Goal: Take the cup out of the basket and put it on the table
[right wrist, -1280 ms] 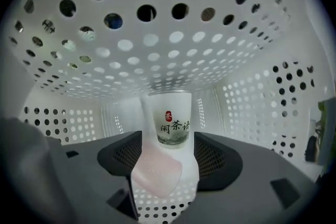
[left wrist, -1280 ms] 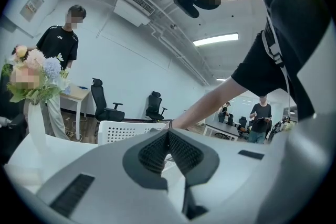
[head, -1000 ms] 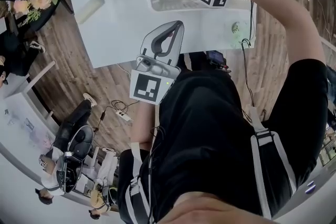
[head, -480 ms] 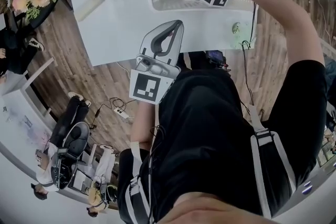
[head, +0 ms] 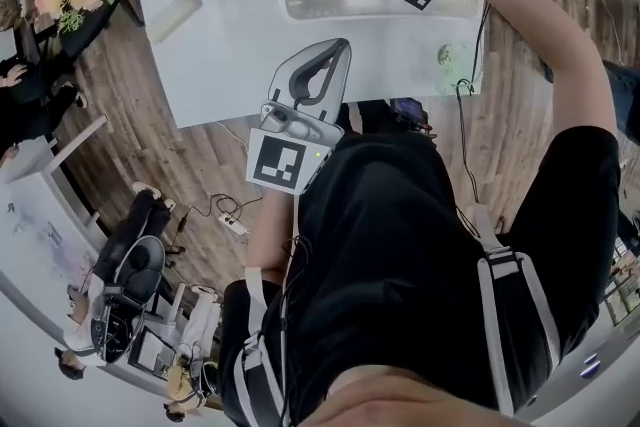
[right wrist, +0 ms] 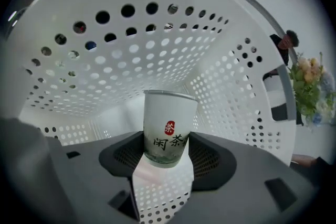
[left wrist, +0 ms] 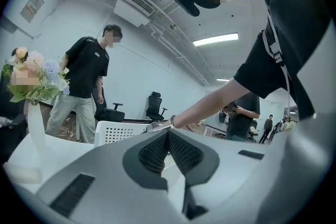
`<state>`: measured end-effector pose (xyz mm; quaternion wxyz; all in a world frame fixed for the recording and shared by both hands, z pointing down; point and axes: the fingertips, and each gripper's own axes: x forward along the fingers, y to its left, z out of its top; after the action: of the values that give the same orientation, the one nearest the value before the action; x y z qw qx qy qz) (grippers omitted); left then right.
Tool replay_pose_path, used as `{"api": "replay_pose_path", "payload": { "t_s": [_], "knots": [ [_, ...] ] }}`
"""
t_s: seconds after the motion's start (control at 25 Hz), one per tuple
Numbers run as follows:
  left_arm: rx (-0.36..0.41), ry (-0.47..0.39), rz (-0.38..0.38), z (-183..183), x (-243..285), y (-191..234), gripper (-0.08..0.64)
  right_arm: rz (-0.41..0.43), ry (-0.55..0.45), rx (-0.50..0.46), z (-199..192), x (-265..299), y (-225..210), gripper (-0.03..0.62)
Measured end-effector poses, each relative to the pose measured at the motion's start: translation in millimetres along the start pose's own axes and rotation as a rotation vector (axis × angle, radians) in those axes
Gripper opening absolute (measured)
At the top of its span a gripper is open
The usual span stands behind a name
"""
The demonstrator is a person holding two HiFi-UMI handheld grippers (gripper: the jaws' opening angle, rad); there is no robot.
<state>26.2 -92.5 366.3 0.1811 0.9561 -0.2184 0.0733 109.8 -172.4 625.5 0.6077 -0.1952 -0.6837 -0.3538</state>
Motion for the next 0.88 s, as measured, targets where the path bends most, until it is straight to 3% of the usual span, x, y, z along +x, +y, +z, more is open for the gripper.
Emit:
{"api": "replay_pose_path", "payload": {
  "t_s": [0.52, 0.88],
  "knots": [
    [0.072, -0.055, -0.023, 17.5, -17.3, -33.7, 0.020, -0.201, -0.049, 0.444, -2.3, -105.9, -18.8, 0.282],
    [0.110, -0.094, -0.043, 28.8, -28.7, -39.8, 0.020, -0.369, -0.169, 0.764, 8.9, -167.8, -39.7, 0.282]
  ]
}}
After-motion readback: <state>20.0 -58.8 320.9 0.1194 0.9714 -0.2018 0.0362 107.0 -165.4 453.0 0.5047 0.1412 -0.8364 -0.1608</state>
